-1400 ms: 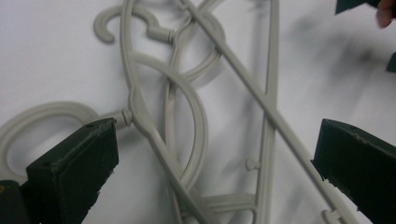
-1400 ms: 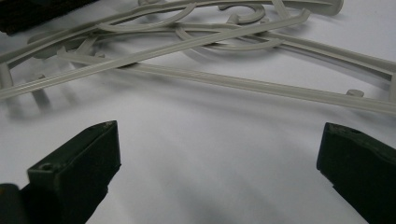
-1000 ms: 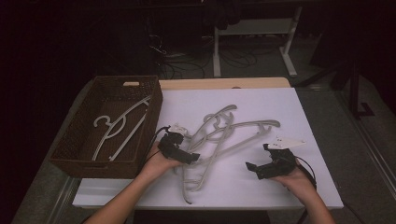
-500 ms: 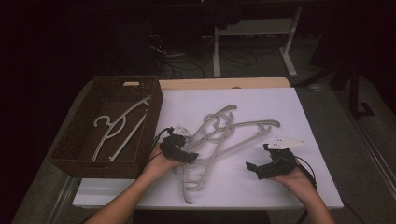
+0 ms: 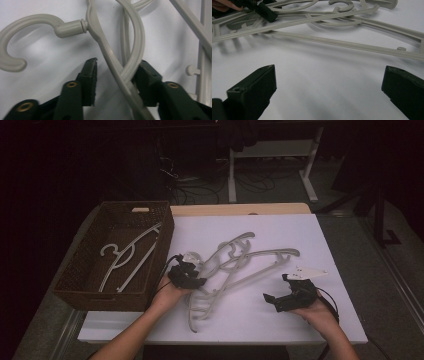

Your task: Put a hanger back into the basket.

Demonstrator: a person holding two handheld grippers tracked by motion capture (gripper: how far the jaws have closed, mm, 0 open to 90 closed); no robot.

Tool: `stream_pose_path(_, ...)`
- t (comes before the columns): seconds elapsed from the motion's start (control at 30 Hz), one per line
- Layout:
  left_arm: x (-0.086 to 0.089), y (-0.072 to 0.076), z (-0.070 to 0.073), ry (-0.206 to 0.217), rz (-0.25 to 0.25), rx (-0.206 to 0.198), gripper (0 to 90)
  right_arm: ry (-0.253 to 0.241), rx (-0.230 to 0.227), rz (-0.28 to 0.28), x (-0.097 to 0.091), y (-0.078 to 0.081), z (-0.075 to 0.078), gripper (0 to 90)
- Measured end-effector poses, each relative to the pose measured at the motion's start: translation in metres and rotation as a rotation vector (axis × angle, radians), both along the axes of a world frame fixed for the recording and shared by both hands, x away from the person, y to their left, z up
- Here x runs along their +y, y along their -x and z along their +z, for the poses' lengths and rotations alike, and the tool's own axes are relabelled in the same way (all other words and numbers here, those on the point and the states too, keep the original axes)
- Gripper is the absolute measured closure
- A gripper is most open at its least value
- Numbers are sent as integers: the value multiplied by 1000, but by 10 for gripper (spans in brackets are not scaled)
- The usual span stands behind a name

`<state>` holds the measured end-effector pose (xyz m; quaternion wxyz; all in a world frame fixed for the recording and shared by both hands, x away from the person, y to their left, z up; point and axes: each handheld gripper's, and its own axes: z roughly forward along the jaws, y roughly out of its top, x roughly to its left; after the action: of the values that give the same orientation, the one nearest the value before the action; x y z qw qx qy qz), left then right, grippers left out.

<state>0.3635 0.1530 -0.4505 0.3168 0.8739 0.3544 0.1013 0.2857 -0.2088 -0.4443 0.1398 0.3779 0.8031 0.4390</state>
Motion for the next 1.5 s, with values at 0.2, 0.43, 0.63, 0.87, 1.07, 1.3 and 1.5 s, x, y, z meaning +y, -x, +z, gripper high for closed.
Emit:
stream_pose_path(0.2,6,-4,0,50,36,27,674,1,2,0,0,0,0,0)
stream_pose_path(0.43,8,-6,1,113,44,70,715,1,1,-4,-1,0,0,0)
stream_pose_path(0.63,11,-4,11,191,50,70,746,1,2,-4,0,0,0,0)
stream_pose_path(0.87,12,0,24,250,30,67,791,1,0,-3,0,0,0,0)
stream_pose_path(1.07,8,6,36,265,-4,42,812,1,1,-2,0,0,0,0)
stream_pose_path(1.3,8,11,56,282,-16,18,812,-8,-6,-3,-2,0,2,0)
stream_pose_path(1.5,12,12,87,273,-30,-15,811,-3,-7,6,-1,0,1,0)
